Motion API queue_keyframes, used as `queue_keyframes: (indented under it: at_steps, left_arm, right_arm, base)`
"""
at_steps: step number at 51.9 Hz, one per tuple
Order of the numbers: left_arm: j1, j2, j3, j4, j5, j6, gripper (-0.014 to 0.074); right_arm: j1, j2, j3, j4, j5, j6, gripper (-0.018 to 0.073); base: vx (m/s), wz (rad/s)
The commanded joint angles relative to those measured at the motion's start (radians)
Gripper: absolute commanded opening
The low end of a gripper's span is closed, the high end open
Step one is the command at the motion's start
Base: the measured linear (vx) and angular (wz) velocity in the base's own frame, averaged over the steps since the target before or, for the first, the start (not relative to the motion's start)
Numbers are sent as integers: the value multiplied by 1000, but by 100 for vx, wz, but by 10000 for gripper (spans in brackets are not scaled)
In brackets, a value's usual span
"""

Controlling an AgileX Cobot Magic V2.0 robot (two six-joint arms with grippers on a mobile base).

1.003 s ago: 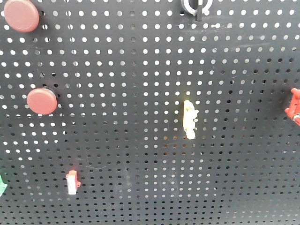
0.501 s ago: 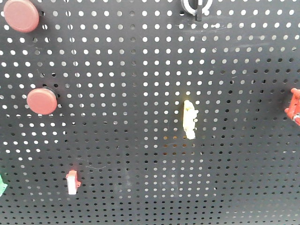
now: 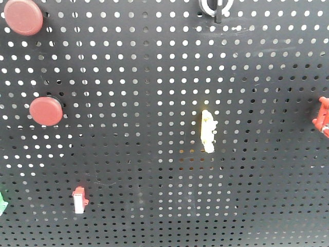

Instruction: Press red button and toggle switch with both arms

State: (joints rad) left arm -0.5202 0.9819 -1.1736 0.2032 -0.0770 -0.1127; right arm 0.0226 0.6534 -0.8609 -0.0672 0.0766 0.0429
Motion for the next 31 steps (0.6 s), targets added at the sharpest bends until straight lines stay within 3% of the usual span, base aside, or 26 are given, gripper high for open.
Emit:
queue_keyframes:
  at_steps: [1, 31]
  left_arm:
    - [-13, 20, -51, -7, -61, -4, 2]
    - [1, 28, -51, -14, 26, -12, 2]
  right_arm:
    - [-5, 7, -32, -3, -86, -2, 0]
    - [-5, 7, -32, -3, -92, -2, 0]
  base:
    - [0, 0]
    - [0, 0]
